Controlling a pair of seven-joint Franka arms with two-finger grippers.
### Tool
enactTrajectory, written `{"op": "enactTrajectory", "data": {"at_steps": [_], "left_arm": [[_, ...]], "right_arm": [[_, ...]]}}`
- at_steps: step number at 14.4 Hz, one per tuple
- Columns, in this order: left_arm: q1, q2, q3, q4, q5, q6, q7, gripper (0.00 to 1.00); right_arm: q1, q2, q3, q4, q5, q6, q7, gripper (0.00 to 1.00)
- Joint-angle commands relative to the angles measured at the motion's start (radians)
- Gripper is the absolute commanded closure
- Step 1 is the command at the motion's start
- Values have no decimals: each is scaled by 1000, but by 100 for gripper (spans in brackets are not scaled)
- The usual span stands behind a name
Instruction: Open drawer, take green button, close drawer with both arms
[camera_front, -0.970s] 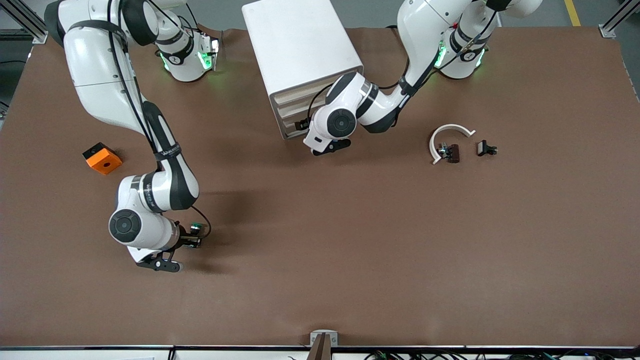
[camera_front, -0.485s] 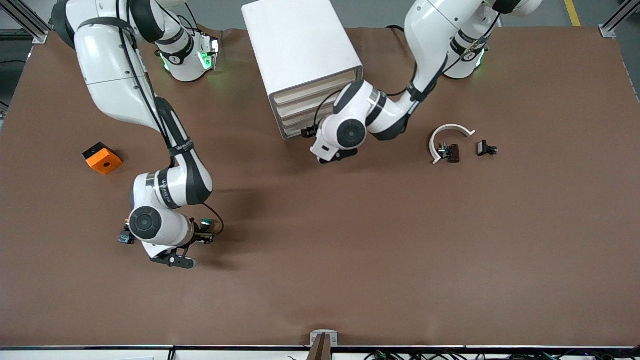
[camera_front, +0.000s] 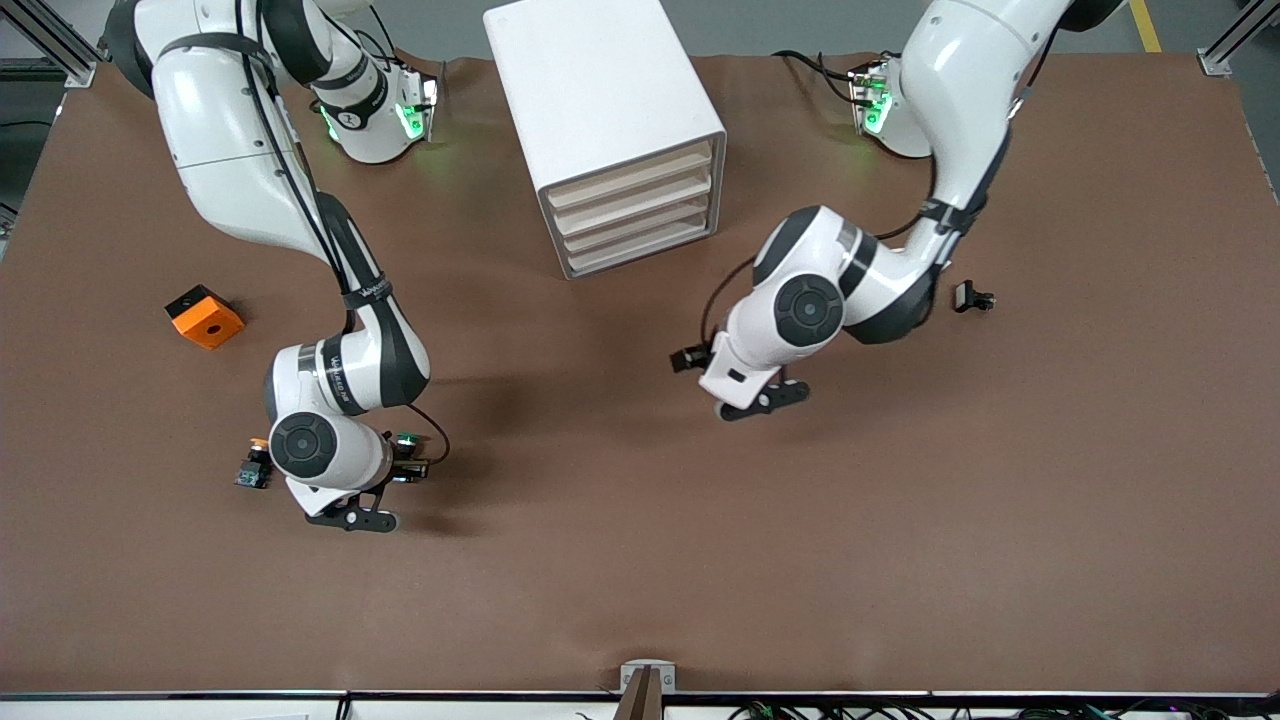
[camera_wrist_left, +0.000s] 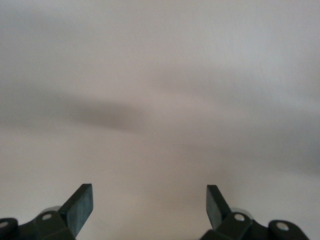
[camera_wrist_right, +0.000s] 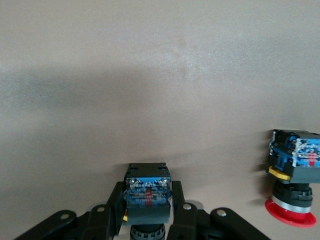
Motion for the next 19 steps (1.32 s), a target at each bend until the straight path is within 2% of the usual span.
{"op": "enactTrajectory", "data": {"at_steps": [1, 5, 8, 11, 13, 14, 15, 16, 17, 18, 19], "left_arm": [[57, -85, -9, -8, 140, -71, 79, 0], [239, -223, -18, -14, 131, -182, 289, 0], [345, -292, -19, -19, 128, -257, 357, 0], [489, -364, -19, -32, 82, -355, 597, 0], [561, -447, -4, -87, 25, -357, 761, 0], [555, -484, 36, -115, 16, -357, 797, 0], [507, -520, 110, -138, 4, -355, 817, 0], [409, -554, 225, -162, -9, -354, 837, 0], [338, -580, 317, -189, -10, -346, 849, 0], [312, -614, 353, -222, -10, -328, 866, 0], [315, -646, 355, -262, -10, -293, 871, 0]], "right_arm": [[-13, -41, 9, -34, -25, -25, -11, 100], [-14, -41, 9, -34, -24, -28, -6, 100], [-14, -41, 9, -34, -24, -16, -5, 100], [-21, -38, 9, -29, -22, 18, -8, 100], [-19, -30, 10, -32, -22, 53, -8, 100], [-19, -30, 10, -32, -22, 58, -8, 100], [-21, -30, 10, -32, -22, 57, -8, 100], [-19, -30, 10, -32, -22, 57, -8, 100], [-22, -30, 10, -32, -22, 51, 0, 68], [-27, -30, 10, -32, -19, 50, 3, 1], [-34, -31, 10, -31, -19, 44, -3, 0]]}}
